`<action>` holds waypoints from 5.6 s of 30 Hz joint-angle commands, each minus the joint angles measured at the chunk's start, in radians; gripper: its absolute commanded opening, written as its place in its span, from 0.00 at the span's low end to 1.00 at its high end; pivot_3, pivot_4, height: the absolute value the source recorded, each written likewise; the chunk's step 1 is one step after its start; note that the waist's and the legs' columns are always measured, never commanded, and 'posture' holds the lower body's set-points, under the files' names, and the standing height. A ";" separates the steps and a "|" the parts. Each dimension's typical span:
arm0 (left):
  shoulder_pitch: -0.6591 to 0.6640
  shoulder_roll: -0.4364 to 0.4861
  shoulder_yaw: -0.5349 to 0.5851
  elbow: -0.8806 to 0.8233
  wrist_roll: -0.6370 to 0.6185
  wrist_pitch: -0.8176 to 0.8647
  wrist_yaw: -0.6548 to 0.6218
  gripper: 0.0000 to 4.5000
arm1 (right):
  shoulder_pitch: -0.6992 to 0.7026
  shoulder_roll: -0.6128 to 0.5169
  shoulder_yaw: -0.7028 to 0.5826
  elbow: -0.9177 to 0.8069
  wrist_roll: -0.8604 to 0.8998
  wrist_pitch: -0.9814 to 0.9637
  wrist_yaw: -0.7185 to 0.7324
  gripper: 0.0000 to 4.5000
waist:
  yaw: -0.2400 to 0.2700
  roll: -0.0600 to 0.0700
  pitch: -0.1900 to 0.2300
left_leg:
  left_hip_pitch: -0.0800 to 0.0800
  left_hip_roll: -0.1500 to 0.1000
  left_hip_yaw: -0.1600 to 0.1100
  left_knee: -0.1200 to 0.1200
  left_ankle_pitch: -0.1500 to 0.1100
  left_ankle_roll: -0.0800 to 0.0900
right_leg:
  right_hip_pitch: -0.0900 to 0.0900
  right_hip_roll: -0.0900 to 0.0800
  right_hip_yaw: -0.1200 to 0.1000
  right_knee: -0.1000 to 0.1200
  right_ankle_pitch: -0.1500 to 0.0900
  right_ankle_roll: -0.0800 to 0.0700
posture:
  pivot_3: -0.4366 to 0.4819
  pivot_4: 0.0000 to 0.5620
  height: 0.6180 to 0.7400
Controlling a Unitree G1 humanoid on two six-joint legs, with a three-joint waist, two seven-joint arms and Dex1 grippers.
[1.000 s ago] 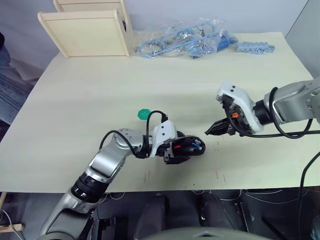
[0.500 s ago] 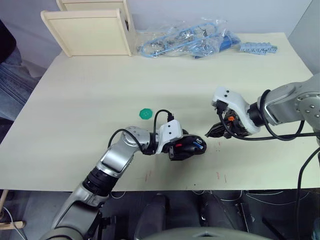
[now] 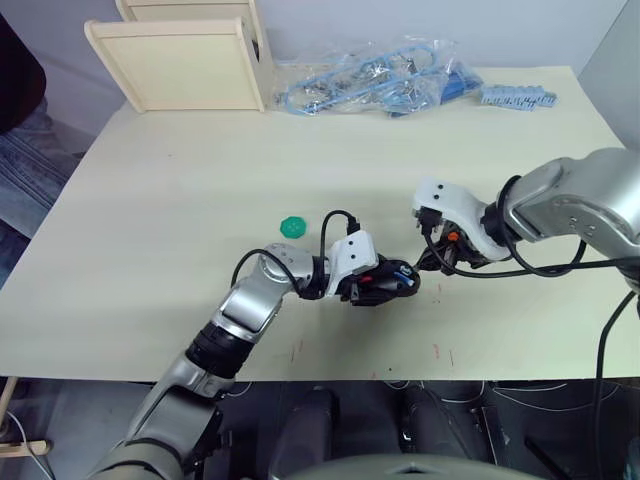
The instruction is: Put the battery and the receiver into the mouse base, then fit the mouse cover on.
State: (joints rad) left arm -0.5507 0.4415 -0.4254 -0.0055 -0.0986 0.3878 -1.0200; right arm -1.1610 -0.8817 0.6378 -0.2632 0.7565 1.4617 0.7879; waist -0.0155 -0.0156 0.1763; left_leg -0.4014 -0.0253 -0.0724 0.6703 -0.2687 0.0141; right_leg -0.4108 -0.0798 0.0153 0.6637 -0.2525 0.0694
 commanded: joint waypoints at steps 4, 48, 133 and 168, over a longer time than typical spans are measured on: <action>-0.071 -0.035 -0.016 0.087 0.025 -0.077 -0.031 0.66 | -0.084 0.010 0.140 0.096 -0.169 -0.125 0.149 0.00 | 0.000 0.000 0.000 | 0.000 0.000 0.000 0.000 0.000 0.000 | 0.000 0.000 0.000 0.000 0.000 0.000 | 0.48 0.27 1.00; -0.110 -0.103 -0.023 0.198 0.088 -0.102 -0.036 0.66 | -0.085 0.149 0.233 0.319 -0.487 -0.183 0.431 0.00 | 0.003 0.000 0.000 | 0.000 -0.003 -0.002 0.002 0.002 -0.004 | 0.000 -0.002 0.000 0.001 0.001 0.001 | 0.48 0.27 1.00; -0.080 -0.134 -0.015 0.200 0.114 -0.099 -0.016 0.66 | -0.102 0.048 0.018 0.188 -0.291 0.076 0.233 0.39 | 0.009 0.003 -0.005 | -0.001 -0.006 -0.004 0.002 0.001 -0.001 | 0.002 -0.005 -0.003 -0.001 0.001 0.002 | 0.48 0.27 1.00; -0.086 -0.116 -0.007 0.176 0.107 -0.067 -0.020 0.66 | 0.948 0.382 -0.617 -0.144 -0.391 -0.795 -0.183 0.01 | 0.002 0.001 -0.006 | 0.002 -0.005 -0.002 0.003 0.001 0.000 | 0.004 -0.004 -0.002 0.000 0.001 0.003 | 0.48 0.27 1.00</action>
State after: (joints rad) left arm -0.6438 0.3226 -0.4209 0.1805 -0.0014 0.3127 -1.0445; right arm -0.2133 -0.5033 0.0263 -0.3821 0.3583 0.6951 0.6017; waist -0.0136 -0.0142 0.1705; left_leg -0.3997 -0.0303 -0.0748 0.6732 -0.2681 0.0138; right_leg -0.4067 -0.0839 0.0137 0.6635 -0.2510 0.0725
